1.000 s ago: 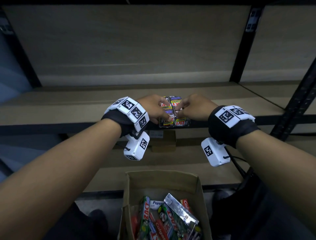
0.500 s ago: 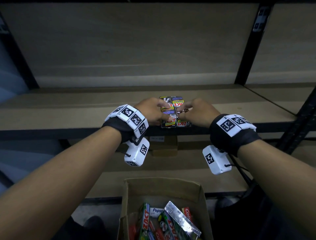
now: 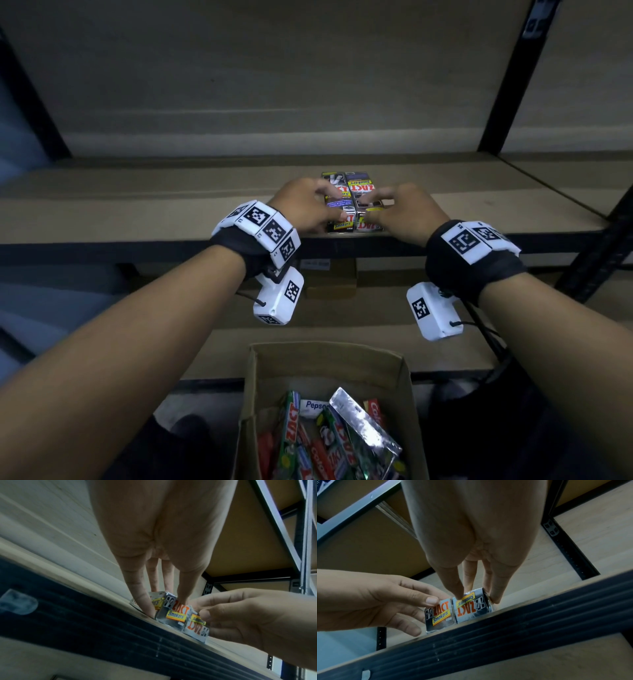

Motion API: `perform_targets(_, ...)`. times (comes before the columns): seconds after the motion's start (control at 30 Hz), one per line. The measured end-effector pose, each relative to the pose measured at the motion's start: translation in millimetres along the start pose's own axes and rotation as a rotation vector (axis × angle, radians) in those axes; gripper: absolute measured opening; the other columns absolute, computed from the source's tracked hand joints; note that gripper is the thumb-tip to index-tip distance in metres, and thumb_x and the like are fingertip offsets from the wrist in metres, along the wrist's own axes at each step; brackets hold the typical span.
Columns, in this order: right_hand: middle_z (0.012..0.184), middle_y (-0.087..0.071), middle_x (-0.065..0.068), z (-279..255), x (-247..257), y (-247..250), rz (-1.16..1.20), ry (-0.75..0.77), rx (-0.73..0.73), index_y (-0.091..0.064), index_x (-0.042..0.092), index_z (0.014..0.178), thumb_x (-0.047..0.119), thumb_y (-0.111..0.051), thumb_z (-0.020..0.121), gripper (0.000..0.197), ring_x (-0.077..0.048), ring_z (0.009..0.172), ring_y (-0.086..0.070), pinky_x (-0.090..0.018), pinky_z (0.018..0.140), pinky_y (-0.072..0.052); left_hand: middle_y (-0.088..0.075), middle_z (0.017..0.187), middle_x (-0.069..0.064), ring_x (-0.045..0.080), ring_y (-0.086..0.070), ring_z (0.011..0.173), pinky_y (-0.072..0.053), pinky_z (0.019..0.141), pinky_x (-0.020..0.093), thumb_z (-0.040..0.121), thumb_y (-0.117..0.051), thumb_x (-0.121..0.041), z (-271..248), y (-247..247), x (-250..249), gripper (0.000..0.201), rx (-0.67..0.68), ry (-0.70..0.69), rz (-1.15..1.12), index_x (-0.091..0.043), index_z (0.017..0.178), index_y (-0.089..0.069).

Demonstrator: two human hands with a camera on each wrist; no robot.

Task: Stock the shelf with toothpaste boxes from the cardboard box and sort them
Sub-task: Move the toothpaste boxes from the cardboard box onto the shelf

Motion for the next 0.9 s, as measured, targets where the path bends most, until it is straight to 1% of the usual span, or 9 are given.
perform_targets(0.13,0.099,-0.071,0.01,-16.5,-4.0,3.1,0.098,0.029,-0.117,-0.075,0.03,0.093,0.019,-0.072,0.084,0.014,-0.006,0.09,-0.064,-0.013,0.072,-0.044,-0.063,0.094,0.005,0.019,-0.062,0.062,-0.06,0.058,0.032,0.088,-0.073,-0.016,-23.8,-4.4,-7.1,0.017,-0.056,-0.043,-0.136,-0.009,0.103,-0.068)
perform_targets(0.2,0.088,-0.071,0.013,-27.2,-4.9,1.4,0.218,0.029,-0.197,-0.074,0.029,0.088,0.016,-0.071,0.084,0.014,-0.001,0.078,-0.064,-0.012,0.069,-0.045,-0.058,0.085,0.006,0.016,-0.059,0.06,-0.056,0.052,0.028,0.091,-0.069,-0.014,-40.3,-9.4,-10.5,0.014,-0.05,-0.05,-0.229,-0.007,0.103,-0.066)
perform_targets(0.27,0.076,-0.067,0.014,-38.5,-7.9,-3.4,0.341,0.019,-0.257,-0.074,0.026,0.088,0.013,-0.07,0.083,0.014,-0.002,0.068,-0.06,-0.024,0.072,-0.053,-0.06,0.085,0.007,0.016,-0.061,0.06,-0.057,0.052,0.027,0.092,-0.067,-0.013,-56.2,-18.5,-8.0,0.012,-0.013,-0.026,-0.308,-0.007,0.103,-0.066)
perform_targets(0.33,0.073,-0.064,0.011,-49.2,-13.2,-12.9,0.412,-0.003,-0.252,-0.074,0.019,0.094,0.012,-0.069,0.085,0.013,-0.005,0.069,-0.06,-0.039,0.076,-0.056,-0.065,0.089,0.008,0.018,-0.062,0.062,-0.058,0.054,0.029,0.093,-0.066,-0.013,-68.5,-30.7,2.9,0.014,0.032,0.016,-0.358,-0.006,0.104,-0.067)
perform_targets(0.4,0.07,-0.063,0.009,-58.7,-20.1,-26.6,0.439,-0.009,-0.207,-0.074,0.02,0.093,0.011,-0.067,0.086,0.013,-0.008,0.068,-0.059,-0.041,0.075,-0.057,-0.067,0.092,0.01,0.02,-0.063,0.065,-0.059,0.056,0.03,0.093,-0.066,-0.013,-78.4,-44.1,19.6,0.016,0.063,0.053,-0.376,-0.005,0.106,-0.067)
perform_targets(0.53,0.071,-0.062,0.001,-74.0,-37.2,-56.8,0.417,-0.017,-0.061,-0.072,0.024,0.093,0.012,-0.063,0.09,0.016,-0.015,0.065,-0.061,-0.036,0.061,-0.056,-0.065,0.095,0.012,0.021,-0.064,0.07,-0.061,0.063,0.037,0.094,-0.064,-0.014,-92.2,-70.3,59.2,0.015,0.123,0.127,-0.354,-0.005,0.106,-0.067)
perform_targets(0.63,0.079,-0.065,-0.005,-81.4,-55.1,-84.5,0.417,-0.061,0.039,-0.072,0.026,0.093,0.01,-0.061,0.09,0.019,-0.015,0.067,-0.062,-0.035,0.062,-0.055,-0.064,0.096,0.014,0.021,-0.066,0.073,-0.061,0.068,0.042,0.094,-0.065,-0.016,-99.9,-87.6,90.6,0.017,0.18,0.181,-0.309,-0.005,0.107,-0.066)
perform_targets(0.77,0.08,-0.066,-0.003,-95.4,-87.1,-127.1,0.413,-0.174,0.195,-0.071,0.023,0.096,0.008,-0.057,0.093,0.021,-0.012,0.068,-0.061,-0.032,0.062,-0.055,-0.068,0.102,0.015,0.02,-0.067,0.076,-0.063,0.069,0.043,0.095,-0.063,-0.015,-105.2,-108.0,133.0,0.015,0.236,0.274,-0.273,-0.006,0.106,-0.067)
perform_targets(0.9,0.089,-0.067,-0.015,-107.6,-118.6,-159.5,0.4,-0.277,0.314,-0.071,0.013,0.104,0.008,-0.058,0.095,0.017,-0.015,0.07,-0.062,-0.039,0.069,-0.056,-0.07,0.101,0.006,0.02,-0.069,0.081,-0.063,0.07,0.042,0.094,-0.064,-0.022,-108.4,-129.7,169.2,0.016,0.291,0.382,-0.226,-0.012,0.105,-0.068)
Point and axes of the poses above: each hand's wrist, its own z-axis towards the middle knuckle, its own y-axis out of the back of the hand, x = y × z, the point moved 3 cm from there along z, towards the middle knuckle
